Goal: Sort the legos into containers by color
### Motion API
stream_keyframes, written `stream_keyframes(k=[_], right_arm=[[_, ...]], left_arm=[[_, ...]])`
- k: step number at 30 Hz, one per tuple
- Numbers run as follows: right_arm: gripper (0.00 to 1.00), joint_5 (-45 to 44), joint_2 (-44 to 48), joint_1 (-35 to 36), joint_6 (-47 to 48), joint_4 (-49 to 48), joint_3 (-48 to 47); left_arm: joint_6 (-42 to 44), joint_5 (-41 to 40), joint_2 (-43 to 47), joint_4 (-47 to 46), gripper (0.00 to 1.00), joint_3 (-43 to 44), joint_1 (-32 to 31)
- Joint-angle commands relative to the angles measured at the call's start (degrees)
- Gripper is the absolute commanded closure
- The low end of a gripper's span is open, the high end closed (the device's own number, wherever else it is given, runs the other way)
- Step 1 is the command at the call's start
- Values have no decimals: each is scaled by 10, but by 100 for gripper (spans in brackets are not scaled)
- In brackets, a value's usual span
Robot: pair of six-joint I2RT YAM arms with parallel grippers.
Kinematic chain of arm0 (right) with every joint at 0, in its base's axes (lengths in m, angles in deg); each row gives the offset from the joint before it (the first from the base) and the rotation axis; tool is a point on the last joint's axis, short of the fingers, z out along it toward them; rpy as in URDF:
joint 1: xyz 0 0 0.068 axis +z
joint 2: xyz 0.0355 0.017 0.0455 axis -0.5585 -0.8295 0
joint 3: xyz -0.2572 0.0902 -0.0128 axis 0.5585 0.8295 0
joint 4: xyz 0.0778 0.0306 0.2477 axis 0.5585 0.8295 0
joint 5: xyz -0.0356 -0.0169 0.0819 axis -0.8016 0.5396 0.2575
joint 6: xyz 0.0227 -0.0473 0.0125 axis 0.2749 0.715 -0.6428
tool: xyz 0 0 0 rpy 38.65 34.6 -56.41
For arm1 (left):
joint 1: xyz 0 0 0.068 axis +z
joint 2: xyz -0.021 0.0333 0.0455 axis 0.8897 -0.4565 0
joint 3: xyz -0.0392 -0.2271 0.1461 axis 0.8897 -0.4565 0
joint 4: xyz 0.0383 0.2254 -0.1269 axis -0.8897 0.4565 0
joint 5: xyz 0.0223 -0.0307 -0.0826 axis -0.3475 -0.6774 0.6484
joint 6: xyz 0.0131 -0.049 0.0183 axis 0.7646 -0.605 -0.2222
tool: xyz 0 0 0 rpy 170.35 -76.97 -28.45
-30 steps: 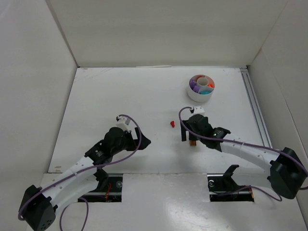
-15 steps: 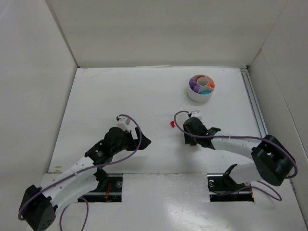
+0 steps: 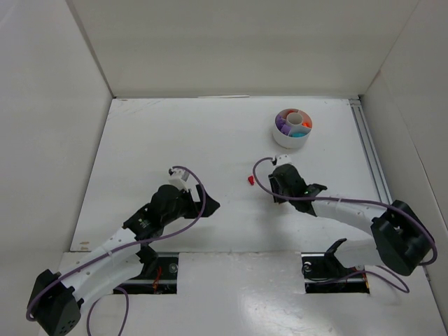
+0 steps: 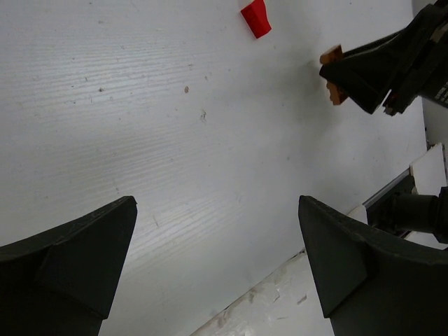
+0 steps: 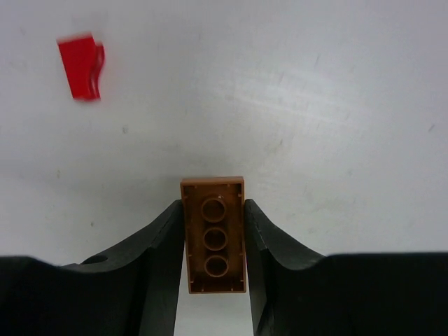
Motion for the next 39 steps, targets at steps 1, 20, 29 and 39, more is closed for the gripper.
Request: stream_keyframes(k=[1, 20, 29, 39], right_arm=[[86, 39, 37, -48, 137, -142, -44], [89, 451, -221, -329, 364, -478, -305], [89, 518, -302, -384, 320, -586, -316], [85, 559, -370, -389, 297, -650, -327]], left_arm=[[3, -5, -3, -27, 1, 18, 2], [39, -6, -175, -104, 1, 148, 7], [44, -6, -256, -130, 1, 186, 7], [63, 31, -333, -135, 1, 237, 7]])
